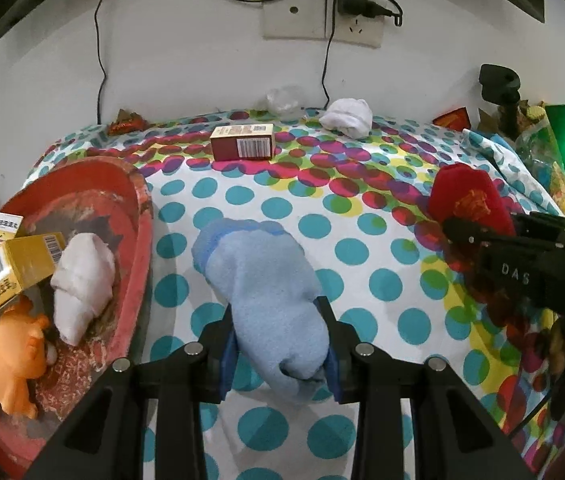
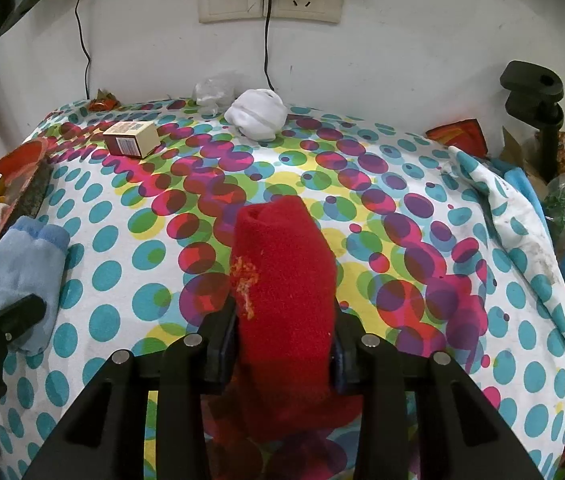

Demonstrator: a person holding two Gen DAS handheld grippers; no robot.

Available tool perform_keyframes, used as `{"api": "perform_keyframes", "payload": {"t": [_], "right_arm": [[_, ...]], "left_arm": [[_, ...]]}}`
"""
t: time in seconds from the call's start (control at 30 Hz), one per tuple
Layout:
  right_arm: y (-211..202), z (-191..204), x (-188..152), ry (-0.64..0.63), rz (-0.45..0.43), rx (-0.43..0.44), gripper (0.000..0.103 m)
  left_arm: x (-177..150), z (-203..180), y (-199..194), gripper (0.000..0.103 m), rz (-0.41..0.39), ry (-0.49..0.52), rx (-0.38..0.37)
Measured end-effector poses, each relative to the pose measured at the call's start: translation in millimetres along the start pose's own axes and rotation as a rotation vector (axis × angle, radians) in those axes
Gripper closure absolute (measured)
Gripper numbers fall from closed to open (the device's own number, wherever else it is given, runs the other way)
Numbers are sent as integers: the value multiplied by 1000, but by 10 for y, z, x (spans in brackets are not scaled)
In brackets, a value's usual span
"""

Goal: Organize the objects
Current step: 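Lift the light-blue sock with the left gripper while the right gripper holds the red sock, then carry the light-blue sock with the left gripper over the red tray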

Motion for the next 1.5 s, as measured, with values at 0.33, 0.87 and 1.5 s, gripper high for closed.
{"api": "perform_keyframes", "payload": {"t": [0.33,0.87,1.5], "right_arm": [[0,-1,-2,0,0,-2,68],[3,-10,2,-5,-1,-7,68],[-2,13,-4,-4,-1,-8,68]], "left_arm": [[-57,36,-139,68,-18,-11,-16],[-192,191,-753,68,-47,91,-21],[-208,1131,-1227,68,-63,-64,85]]}}
Point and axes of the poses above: each gripper's, at about its wrist camera, not at the fingertips, and y roughly the way its jaws point, z to its left, x to its top, the point moved 10 cm from there along y, roughly the way its jaws point, and after that the axes turned 6 degrees about y, right-handed, at the moved point
